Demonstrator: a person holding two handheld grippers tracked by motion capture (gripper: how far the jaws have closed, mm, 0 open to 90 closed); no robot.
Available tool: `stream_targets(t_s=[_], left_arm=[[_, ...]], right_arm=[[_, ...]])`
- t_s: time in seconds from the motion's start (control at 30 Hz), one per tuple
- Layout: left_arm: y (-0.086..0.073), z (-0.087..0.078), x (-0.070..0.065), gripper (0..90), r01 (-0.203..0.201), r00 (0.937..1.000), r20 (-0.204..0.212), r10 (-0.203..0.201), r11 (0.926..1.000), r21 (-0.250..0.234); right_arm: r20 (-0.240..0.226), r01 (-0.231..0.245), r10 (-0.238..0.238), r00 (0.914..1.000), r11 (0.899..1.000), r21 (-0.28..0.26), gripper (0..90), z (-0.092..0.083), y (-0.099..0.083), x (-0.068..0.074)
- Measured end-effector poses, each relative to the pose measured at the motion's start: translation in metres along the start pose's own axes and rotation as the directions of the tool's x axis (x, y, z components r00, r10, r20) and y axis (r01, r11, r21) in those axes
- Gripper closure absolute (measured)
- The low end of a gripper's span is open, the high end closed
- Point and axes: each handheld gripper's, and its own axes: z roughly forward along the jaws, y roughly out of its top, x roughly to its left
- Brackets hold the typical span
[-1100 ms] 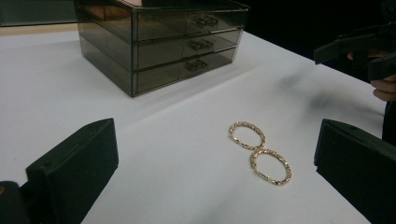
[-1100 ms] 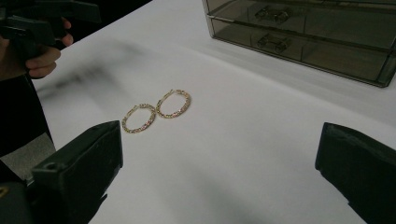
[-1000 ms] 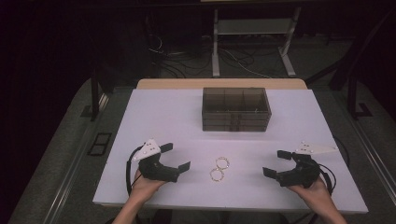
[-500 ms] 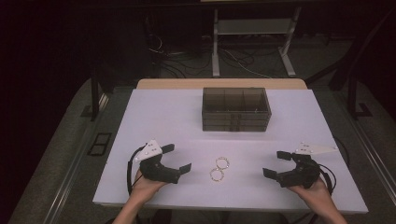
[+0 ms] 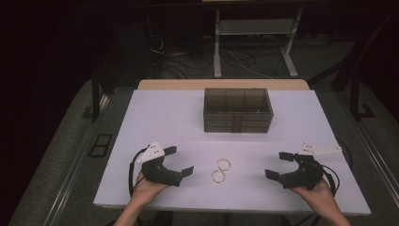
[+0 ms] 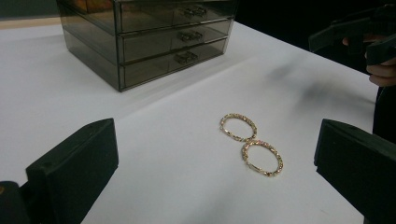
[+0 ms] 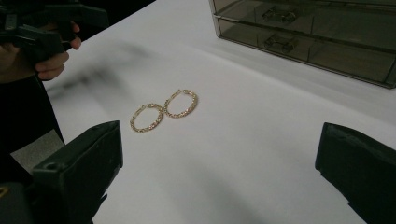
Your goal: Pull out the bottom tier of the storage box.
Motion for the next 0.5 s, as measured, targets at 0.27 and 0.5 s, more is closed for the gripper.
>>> stream_targets(t_s=[0.27,0.5], left_arm=[[0.000,-0.001,0.000,0.0,0.005,1.0000,-0.001,-0.005,1.0000,0.000],[-0.001,0.000,0.000,0.0,0.006,1.0000,-0.002,-0.006,1.0000,0.002]], right_arm=[[-0.009,0.009,-0.009,0.9999,1.000,0.016,0.4,0.000,0.008,0.003],[-0.025,0.006,-0.005,0.9997,0.999,0.035,0.4,0.006,0.020,0.002]])
